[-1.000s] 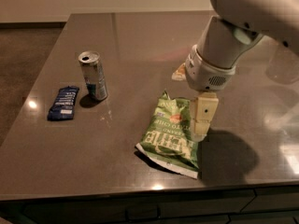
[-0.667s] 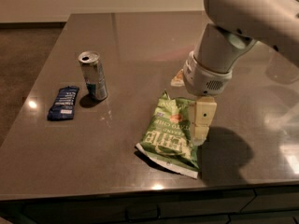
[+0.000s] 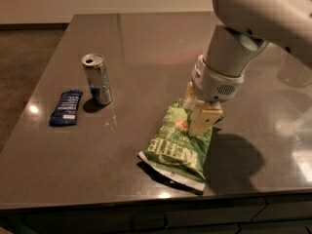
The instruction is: Pick green jalapeno chip bag
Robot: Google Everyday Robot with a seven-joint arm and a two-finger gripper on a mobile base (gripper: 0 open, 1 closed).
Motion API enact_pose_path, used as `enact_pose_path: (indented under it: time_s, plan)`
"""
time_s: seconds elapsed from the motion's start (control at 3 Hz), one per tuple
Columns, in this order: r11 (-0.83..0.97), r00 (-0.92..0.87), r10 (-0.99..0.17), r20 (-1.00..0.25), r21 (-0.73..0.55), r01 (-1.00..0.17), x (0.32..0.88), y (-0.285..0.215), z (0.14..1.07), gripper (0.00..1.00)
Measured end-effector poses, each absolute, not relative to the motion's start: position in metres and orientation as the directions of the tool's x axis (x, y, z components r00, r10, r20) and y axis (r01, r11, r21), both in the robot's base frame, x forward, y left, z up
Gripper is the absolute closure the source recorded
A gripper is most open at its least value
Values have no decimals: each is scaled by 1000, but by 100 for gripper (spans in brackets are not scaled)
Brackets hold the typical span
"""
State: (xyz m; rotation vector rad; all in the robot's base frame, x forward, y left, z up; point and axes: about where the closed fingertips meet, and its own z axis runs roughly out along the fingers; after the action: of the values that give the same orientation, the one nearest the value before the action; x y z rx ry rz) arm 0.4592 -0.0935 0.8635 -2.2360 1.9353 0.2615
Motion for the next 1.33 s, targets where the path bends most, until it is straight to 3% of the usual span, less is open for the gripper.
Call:
enact_pose_path:
  time_s: [0.67,1.33]
  plan:
    - [-109,117,-930,-348,-42,-993,461,-96,909,100]
    - [-75,109,-854,-508,-87,-993,471,-97,975,100]
